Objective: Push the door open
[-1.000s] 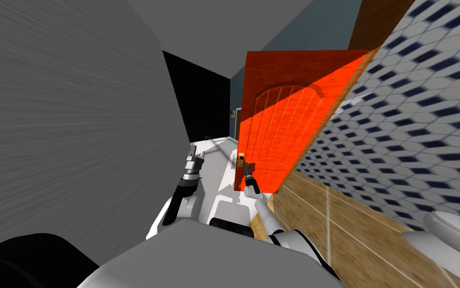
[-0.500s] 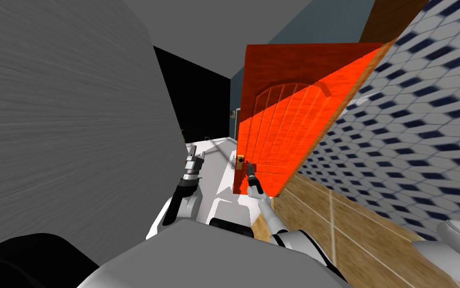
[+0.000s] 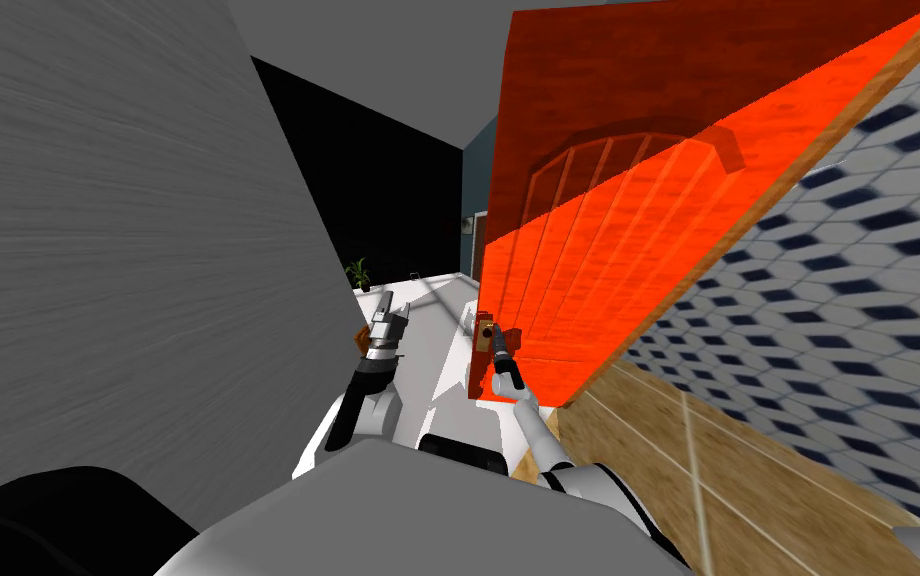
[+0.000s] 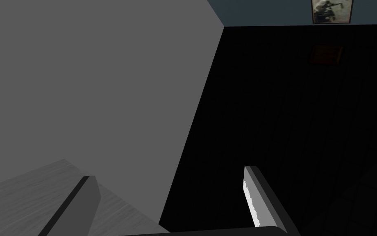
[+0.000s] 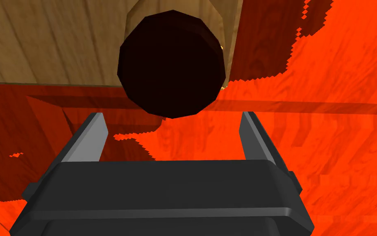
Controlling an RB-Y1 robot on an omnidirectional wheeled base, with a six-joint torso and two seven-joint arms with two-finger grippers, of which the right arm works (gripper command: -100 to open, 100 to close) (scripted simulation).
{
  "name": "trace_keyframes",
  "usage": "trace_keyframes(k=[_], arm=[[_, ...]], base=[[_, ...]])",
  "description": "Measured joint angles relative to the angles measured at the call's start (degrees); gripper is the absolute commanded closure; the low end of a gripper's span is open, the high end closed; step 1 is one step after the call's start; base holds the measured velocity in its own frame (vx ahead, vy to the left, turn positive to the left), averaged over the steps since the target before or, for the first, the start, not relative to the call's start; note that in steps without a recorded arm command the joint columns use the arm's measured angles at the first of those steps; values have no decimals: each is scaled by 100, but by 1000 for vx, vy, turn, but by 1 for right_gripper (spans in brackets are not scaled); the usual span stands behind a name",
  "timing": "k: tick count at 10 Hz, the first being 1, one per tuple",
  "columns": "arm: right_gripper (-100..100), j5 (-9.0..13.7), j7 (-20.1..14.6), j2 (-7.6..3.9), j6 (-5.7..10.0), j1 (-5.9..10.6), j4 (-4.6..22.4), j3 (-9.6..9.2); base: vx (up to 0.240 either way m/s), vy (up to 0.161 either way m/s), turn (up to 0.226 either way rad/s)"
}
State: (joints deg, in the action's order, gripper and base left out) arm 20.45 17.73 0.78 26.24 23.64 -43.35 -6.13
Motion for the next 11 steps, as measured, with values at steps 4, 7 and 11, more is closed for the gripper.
trace_keyframes(k=[4, 7, 11], arm=[[100, 3, 7, 116, 32, 56, 81, 13], [100, -1, 11, 123, 17, 49, 89, 2], [100, 358, 241, -21, 128, 127, 284, -13]], base=[[0, 3, 5], [-3, -3, 3], [74, -4, 63]])
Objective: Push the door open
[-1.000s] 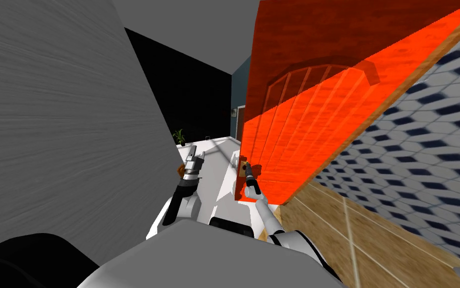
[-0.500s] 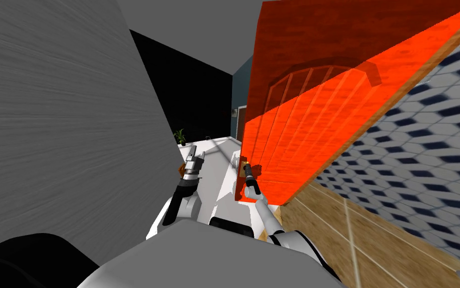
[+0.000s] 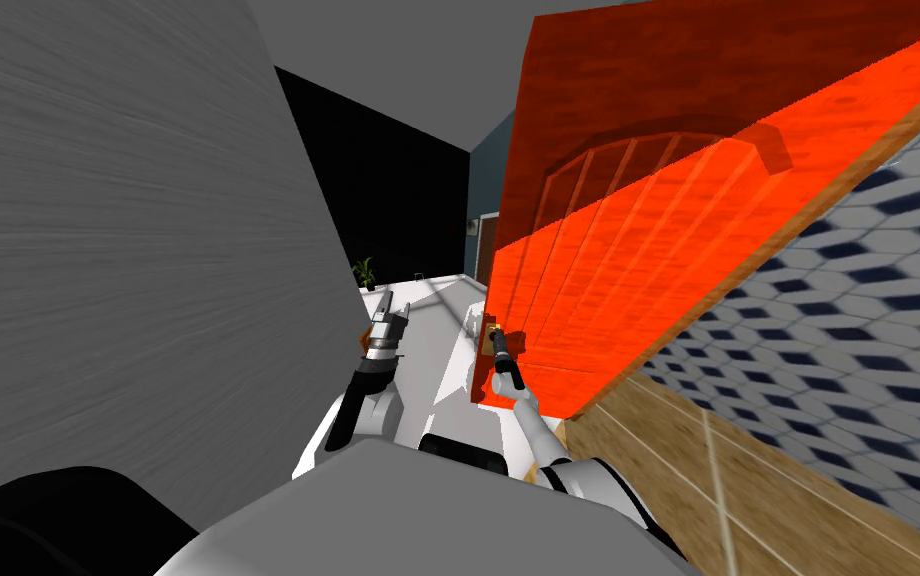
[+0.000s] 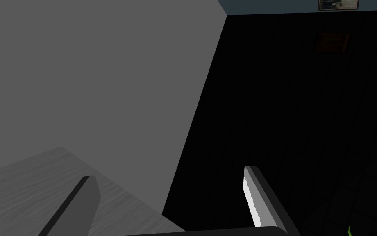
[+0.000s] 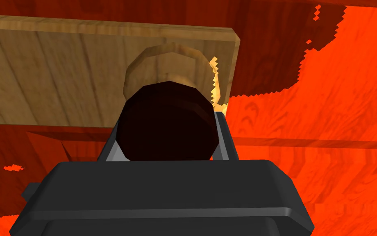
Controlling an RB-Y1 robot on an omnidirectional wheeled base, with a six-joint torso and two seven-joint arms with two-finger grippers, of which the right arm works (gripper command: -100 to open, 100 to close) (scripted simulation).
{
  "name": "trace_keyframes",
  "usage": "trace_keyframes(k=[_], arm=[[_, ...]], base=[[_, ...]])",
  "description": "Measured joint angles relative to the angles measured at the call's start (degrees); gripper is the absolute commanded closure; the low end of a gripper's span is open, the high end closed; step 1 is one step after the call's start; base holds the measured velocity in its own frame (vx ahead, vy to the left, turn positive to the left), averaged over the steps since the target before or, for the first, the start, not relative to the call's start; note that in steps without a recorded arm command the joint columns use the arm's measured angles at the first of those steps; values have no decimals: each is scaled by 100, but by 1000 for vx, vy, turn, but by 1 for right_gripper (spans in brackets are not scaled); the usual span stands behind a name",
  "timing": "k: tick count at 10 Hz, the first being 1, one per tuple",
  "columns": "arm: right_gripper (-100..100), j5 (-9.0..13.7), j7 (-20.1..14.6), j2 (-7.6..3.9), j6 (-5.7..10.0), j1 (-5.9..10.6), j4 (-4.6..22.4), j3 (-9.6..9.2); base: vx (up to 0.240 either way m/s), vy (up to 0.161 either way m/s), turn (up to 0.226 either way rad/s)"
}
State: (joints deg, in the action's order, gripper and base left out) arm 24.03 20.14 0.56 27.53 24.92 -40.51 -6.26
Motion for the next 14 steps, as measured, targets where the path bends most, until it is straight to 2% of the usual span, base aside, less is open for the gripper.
trace_keyframes(k=[1, 2, 3, 4, 6, 7, 9, 14], arm=[[100, 113, 80, -7, 133, 110, 182, 17], [100, 163, 179, -8, 153, 59, 76, 50], [-100, 318, 319, -98, 123, -13, -80, 93], [-100, 436, 429, -156, 131, -57, -152, 105], [-100, 656, 605, -208, 236, 20, -43, 129], [-100, 794, 737, -235, 235, -17, -132, 156], [-100, 985, 850, -277, 354, 92, 48, 159], [-100, 1525, 1300, -239, 580, 186, 177, 215]], base=[[73, -8, -10], [100, -29, 11], [-2, -36, 141], [-131, -31, 190], [-145, -40, 133], [-120, -16, 51], [-115, -8, 150], [-100, -17, 108]])
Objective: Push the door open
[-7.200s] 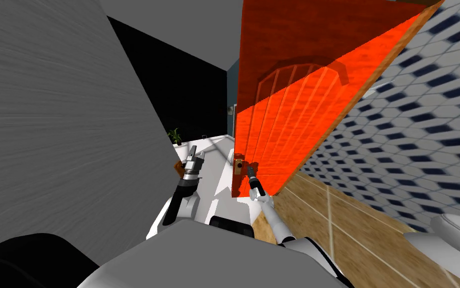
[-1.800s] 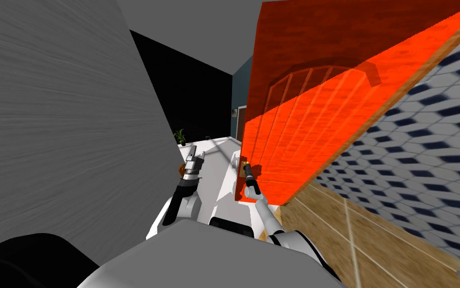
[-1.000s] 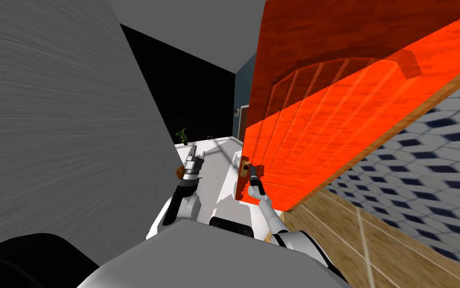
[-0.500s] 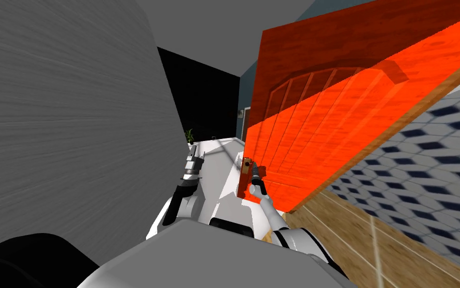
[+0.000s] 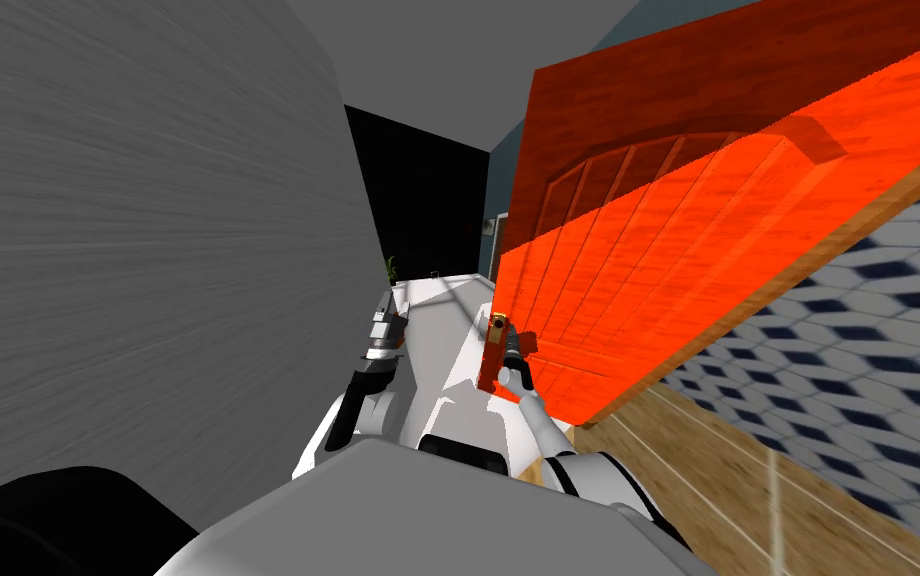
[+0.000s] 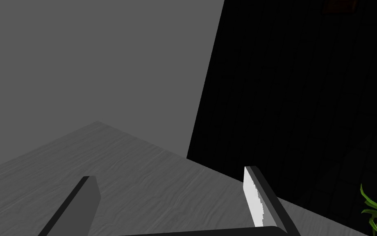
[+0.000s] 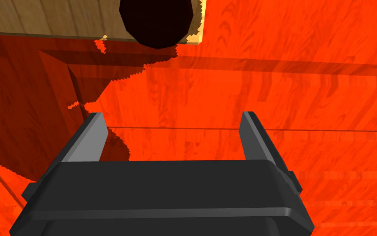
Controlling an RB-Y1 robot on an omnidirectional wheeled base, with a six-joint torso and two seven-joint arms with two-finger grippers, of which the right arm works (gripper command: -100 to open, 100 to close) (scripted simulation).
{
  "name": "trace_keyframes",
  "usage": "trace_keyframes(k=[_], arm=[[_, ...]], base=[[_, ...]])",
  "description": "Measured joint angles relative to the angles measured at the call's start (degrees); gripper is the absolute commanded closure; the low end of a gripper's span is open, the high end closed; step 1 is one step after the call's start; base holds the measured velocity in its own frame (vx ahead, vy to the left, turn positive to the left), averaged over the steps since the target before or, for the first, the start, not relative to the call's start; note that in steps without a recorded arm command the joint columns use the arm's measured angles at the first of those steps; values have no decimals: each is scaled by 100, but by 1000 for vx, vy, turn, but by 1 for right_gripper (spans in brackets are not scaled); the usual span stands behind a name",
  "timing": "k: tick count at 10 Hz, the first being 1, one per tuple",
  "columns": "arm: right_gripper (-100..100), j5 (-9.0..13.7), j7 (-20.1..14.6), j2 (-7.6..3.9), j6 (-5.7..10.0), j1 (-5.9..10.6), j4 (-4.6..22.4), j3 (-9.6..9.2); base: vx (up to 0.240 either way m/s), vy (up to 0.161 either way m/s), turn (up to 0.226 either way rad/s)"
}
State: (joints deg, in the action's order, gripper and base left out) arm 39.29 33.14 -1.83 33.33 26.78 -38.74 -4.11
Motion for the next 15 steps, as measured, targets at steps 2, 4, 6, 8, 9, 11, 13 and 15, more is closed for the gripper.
trace_keyframes(k=[2, 4, 6, 8, 9, 11, 13, 15], arm=[[-100, 202, 163, 41, 85, 41, 59, 17], [-100, 398, 321, 97, 158, 75, 101, 38], [-100, 646, 526, 202, 251, 112, 151, 62], [-100, 874, 688, 332, 368, 182, 263, 76], [-100, 972, 768, 402, 405, 206, 289, 90], [-100, 978, 761, 311, 421, 222, 323, 88], [-100, 972, 699, 97, 450, 253, 385, 95], [-100, 970, 717, 33, 422, 193, 295, 118]], base=[[-101, -6, 117], [-106, -10, 141], [-112, -4, 111], [-111, 18, 123], [-46, 7, 15], [115, -34, 17], [235, -58, 24], [220, -35, 28]])
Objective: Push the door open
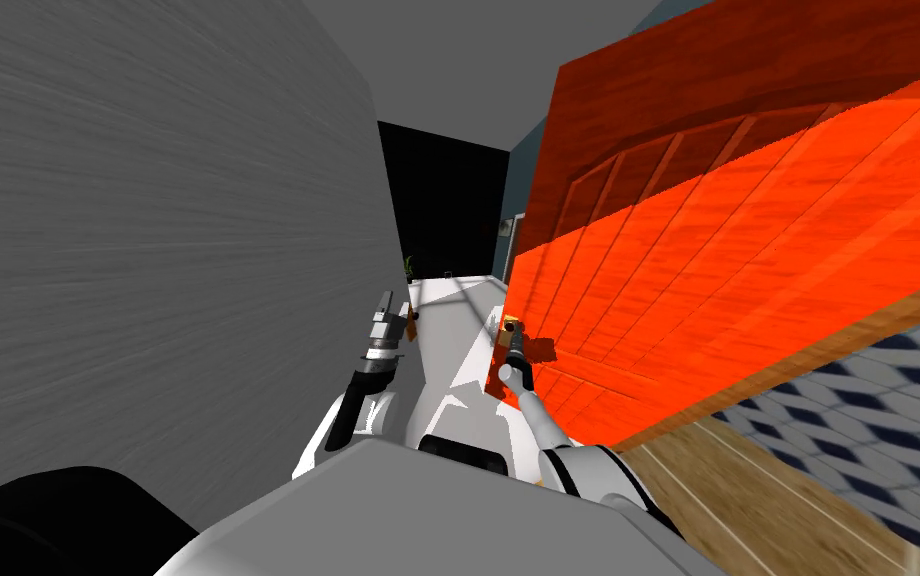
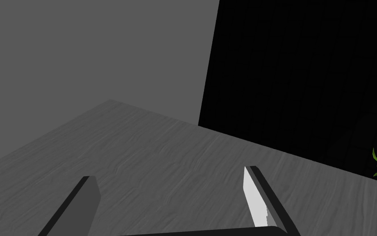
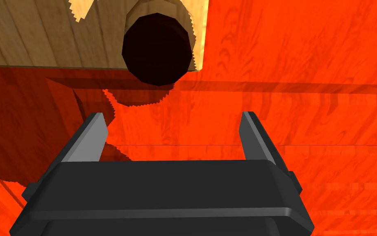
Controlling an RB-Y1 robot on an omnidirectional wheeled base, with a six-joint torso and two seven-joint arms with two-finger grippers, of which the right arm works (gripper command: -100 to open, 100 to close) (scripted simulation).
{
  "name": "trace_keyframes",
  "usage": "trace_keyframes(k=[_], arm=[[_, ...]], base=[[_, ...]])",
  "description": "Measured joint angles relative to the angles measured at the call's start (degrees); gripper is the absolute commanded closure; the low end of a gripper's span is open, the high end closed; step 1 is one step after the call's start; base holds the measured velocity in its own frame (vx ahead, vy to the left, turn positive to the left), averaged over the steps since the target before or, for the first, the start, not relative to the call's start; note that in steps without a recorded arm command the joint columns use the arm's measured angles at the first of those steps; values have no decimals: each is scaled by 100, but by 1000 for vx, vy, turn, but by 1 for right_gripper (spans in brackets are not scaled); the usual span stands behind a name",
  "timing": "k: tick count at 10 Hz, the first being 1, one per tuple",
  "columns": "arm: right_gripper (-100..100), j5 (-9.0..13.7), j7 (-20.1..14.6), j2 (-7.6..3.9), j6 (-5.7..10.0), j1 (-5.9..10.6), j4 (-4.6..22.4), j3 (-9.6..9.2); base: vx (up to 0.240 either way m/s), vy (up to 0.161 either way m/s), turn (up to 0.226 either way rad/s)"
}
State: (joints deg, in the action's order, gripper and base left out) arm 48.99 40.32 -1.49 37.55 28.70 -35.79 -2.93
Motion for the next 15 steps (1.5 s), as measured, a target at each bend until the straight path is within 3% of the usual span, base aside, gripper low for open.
trace_keyframes(k=[3, 4, 10, 11, 12, 15], arm=[[-100, -12, -49, 136, 14, 10, 37, 12], [100, -13, -58, 144, 20, 17, 44, 12], [100, -10, -48, 142, 2, -4, 49, 10], [100, 79, 35, 88, -27, -41, 19, 42], [100, 122, 20, 51, 86, 73, 269, 29], [100, 292, 287, 47, 203, -27, 38, 116]], base=[[179, -37, 22], [-14, 1, -10], [1, 4, 3], [185, 21, -36], [131, 5, -12], [174, -4, -17]])
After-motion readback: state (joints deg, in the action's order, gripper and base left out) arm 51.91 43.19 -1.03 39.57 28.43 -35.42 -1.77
